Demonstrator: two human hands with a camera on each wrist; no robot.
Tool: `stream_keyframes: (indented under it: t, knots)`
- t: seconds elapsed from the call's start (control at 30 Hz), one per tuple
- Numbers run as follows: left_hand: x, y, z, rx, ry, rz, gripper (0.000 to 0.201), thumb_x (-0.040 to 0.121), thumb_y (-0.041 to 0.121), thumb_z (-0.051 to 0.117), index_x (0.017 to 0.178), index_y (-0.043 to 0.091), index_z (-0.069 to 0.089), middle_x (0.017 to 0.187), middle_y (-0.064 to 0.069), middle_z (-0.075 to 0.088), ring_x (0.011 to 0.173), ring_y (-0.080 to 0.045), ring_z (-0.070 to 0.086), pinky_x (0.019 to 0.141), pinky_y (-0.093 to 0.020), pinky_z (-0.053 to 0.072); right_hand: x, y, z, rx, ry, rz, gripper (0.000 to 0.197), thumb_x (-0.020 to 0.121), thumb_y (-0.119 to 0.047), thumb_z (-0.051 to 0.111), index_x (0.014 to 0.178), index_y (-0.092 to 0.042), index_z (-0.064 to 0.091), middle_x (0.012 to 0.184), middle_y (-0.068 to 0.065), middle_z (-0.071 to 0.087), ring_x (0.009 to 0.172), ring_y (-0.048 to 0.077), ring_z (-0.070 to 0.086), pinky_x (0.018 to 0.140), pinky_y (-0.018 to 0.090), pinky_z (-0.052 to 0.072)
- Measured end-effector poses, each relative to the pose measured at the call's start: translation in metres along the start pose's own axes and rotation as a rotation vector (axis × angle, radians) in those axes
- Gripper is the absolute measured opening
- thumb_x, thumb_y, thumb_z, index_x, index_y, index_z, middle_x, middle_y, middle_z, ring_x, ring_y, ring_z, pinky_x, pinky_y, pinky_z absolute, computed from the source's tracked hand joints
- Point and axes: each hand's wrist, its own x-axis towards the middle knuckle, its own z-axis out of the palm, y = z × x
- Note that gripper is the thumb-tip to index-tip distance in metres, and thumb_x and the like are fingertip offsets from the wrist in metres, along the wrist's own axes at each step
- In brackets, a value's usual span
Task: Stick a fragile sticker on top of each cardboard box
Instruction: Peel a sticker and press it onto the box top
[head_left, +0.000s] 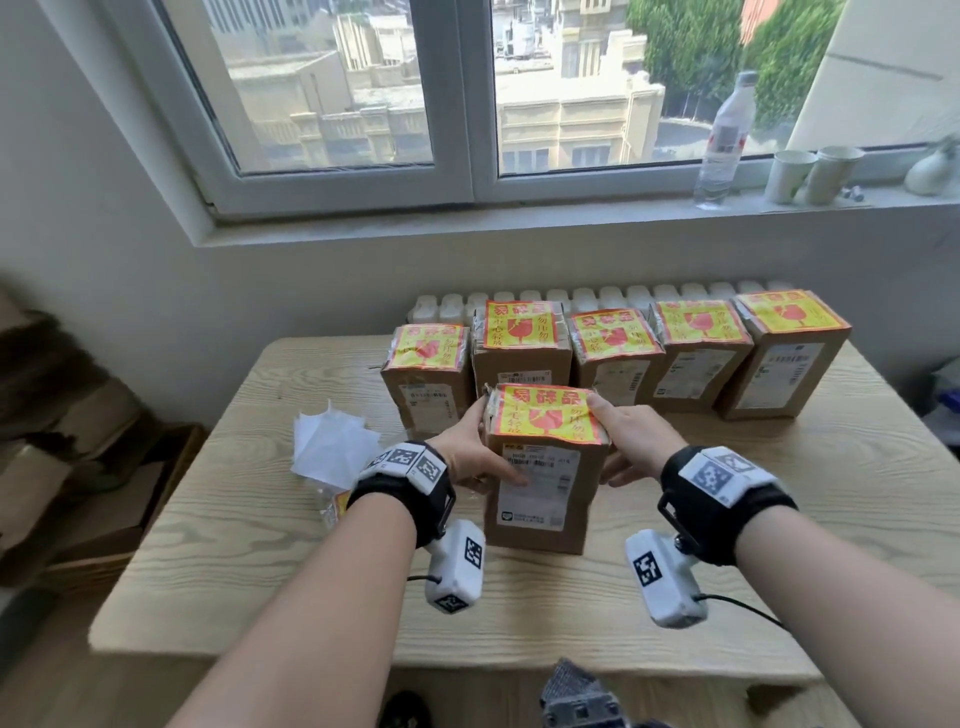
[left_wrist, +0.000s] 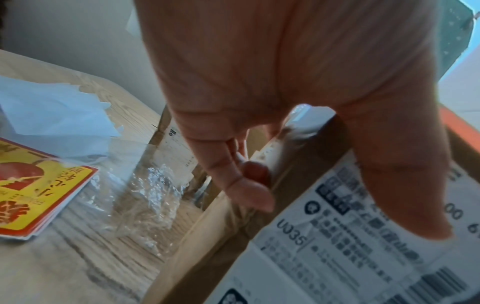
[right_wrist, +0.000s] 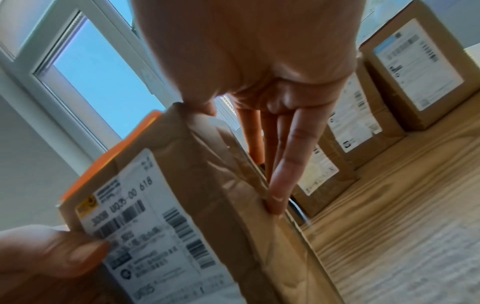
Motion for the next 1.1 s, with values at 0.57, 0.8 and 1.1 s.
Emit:
stream_keyframes:
  t: [0.57,0.8,1.1]
  knots:
    - [-0.101,-0.046,-0.17,-0.057,0.279,-0.154,0.078,0.047,0.021,0.08,0.118,0.025,0.047,0.103,-0.012,0.064,0.066,-0.011,0.052,0.05,-0.023,0.045,0.01,-0.131,0.134,-0.025,-0.22,-0.276,0.068,0.093,-0.061,0.036,0.101,0.001,0.062,0.082,0.02,0.072,0.067,0.029,0.073,0.066,0.039,0.06]
    - [-0.1,-0.039,-0.239,-0.092,0.364,-0.096,0.087,0.042,0.033,0.08,0.121,0.027,0.045,0.099,-0.005,0.062,0.082,-0.018,0.055,0.061,-0.028,0.051,0.027,-0.201,0.176,0.006,-0.166,-0.354,0.048,0.095,-0.05,0.044,0.094,-0.006,0.064,0.086,0.015,0.067,0.063,0.029,0.07,0.073,0.046,0.06]
    - [-0.05,-0.033,-0.291,-0.229,0.419,-0.057,0.053,0.09,0.063,0.043,0.136,0.039,0.04,0.113,-0.003,0.055,0.102,-0.022,0.059,0.082,-0.038,0.053,0.075,-0.238,0.21,-0.067,-0.001,-0.407,0.026,0.096,-0.03,0.053,0.099,-0.008,0.067,0.094,0.009,0.069,0.081,0.026,0.072,0.08,0.047,0.058]
